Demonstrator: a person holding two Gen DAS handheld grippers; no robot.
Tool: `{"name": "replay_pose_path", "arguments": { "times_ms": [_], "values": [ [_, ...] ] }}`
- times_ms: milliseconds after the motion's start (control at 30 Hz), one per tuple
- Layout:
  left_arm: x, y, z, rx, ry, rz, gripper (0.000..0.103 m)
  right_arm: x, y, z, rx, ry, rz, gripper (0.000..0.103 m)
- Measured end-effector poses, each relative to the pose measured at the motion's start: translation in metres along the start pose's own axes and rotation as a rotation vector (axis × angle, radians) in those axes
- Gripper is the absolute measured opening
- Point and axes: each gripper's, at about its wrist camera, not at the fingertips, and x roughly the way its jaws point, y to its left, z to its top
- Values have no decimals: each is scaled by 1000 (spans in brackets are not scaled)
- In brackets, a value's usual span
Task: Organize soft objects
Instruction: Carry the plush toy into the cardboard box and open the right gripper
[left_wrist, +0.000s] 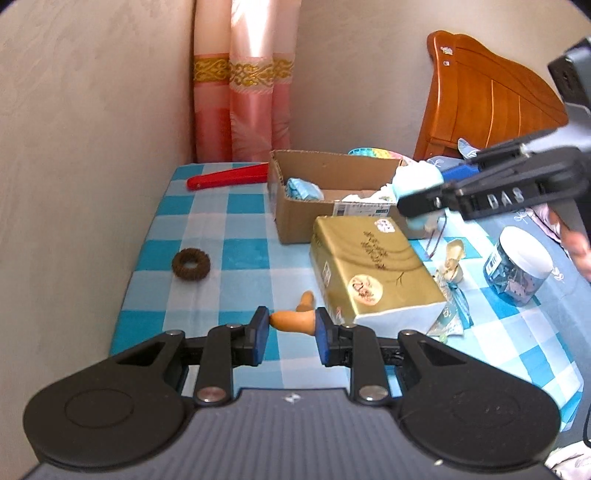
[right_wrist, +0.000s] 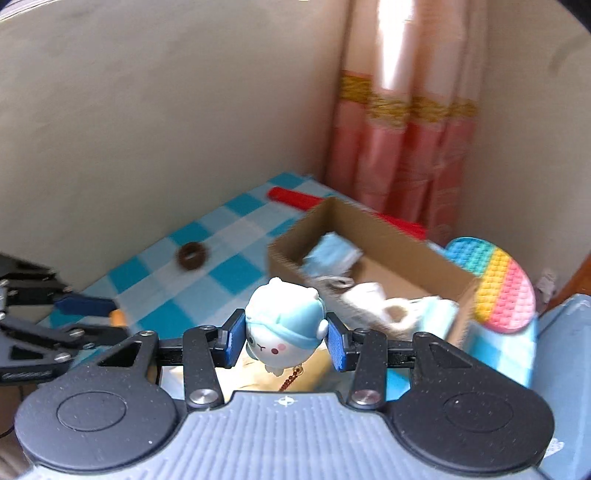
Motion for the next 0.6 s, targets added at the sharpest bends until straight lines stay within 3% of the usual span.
{"name": "replay_pose_path", "arguments": {
  "times_ms": [233, 600],
  "values": [
    [9, -3, 21, 9, -17, -27, 25, 21, -45, 17, 52, 20, -74, 50],
    [22, -13, 45, 47, -39, -45, 25, 58, -94, 44, 124, 39, -121, 50]
  ]
}}
